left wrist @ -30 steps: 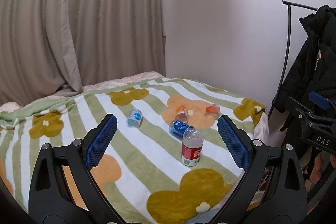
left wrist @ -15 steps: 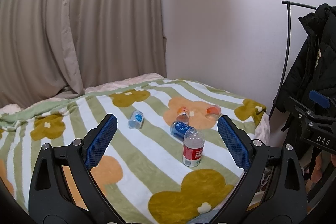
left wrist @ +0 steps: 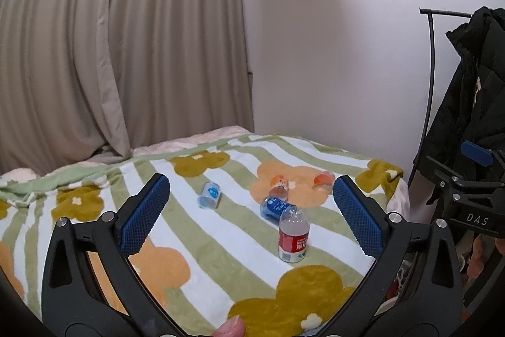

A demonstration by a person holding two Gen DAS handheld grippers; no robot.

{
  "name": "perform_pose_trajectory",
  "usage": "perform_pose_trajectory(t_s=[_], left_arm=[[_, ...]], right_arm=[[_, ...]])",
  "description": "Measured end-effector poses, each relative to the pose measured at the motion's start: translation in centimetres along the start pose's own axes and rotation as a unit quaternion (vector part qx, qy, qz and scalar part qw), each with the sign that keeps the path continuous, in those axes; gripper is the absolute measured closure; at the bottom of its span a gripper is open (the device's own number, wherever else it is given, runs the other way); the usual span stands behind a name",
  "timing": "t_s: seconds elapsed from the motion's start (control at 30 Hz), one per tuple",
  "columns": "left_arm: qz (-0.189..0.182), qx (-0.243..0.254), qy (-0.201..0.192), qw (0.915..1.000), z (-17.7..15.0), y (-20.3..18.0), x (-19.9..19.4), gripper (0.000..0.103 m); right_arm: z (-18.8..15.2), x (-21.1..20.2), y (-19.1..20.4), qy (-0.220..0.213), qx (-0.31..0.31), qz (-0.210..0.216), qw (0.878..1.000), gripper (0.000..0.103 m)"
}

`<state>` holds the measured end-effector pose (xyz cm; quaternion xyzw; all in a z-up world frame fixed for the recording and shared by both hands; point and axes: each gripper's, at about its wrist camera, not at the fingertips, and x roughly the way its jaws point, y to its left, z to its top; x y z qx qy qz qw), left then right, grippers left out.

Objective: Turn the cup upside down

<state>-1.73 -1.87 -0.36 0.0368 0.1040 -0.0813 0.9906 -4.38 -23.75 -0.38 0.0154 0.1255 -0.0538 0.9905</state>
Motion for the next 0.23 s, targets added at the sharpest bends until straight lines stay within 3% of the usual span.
perform_pose_trajectory(t_s=[0.23], left_arm=[[0.005,0.003,-0.005,1.0,0.14,-0.2,-0.15,0.0]], right_arm=[[0.02,0.0,0.21,0.0,-0.001,0.001,1.0,0.0]])
